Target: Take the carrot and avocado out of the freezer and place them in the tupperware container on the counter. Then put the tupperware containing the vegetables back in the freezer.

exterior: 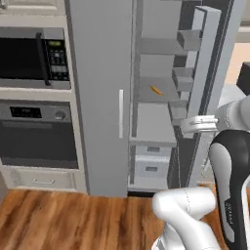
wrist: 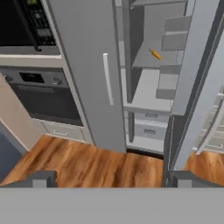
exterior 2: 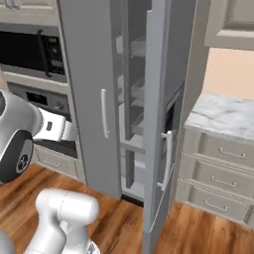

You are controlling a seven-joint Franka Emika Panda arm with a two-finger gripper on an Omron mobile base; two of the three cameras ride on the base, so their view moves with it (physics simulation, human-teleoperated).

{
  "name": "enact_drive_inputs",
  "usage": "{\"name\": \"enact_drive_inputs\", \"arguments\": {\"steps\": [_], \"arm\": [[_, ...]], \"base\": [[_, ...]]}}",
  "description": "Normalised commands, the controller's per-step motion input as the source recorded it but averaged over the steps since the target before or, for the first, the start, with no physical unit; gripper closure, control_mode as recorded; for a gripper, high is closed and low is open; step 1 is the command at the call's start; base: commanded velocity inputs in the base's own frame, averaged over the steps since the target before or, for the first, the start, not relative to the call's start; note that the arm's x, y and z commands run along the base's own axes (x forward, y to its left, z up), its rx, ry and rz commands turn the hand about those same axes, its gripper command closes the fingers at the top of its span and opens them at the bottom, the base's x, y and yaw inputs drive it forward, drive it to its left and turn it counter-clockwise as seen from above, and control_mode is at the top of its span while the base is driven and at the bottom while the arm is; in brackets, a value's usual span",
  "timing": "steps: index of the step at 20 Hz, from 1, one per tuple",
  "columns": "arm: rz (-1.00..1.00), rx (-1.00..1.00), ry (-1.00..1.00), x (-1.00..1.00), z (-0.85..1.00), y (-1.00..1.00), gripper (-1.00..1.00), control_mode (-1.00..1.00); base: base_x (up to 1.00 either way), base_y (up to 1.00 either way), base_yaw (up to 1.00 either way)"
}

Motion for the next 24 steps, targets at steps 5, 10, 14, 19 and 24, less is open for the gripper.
{"name": "enact_drive_inputs", "arguments": {"steps": [5,10,14,19,24], "arm": [[0.0,0.0,0.0,0.0,0.0,0.0,-1.0,1.0],[0.0,0.0,0.0,0.0,0.0,0.0,-1.0,1.0],[0.0,0.0,0.0,0.0,0.0,0.0,-1.0,1.0],[0.0,0.0,0.0,0.0,0.0,0.0,-1.0,1.0],[0.0,0.0,0.0,0.0,0.0,0.0,-1.0,1.0]], "base": [[0.63,0.77,-0.56],[0.37,0.62,-0.32],[0.47,0.02,-0.13],[1.0,0.1,-0.32],[0.57,0.19,-0.24]]}}
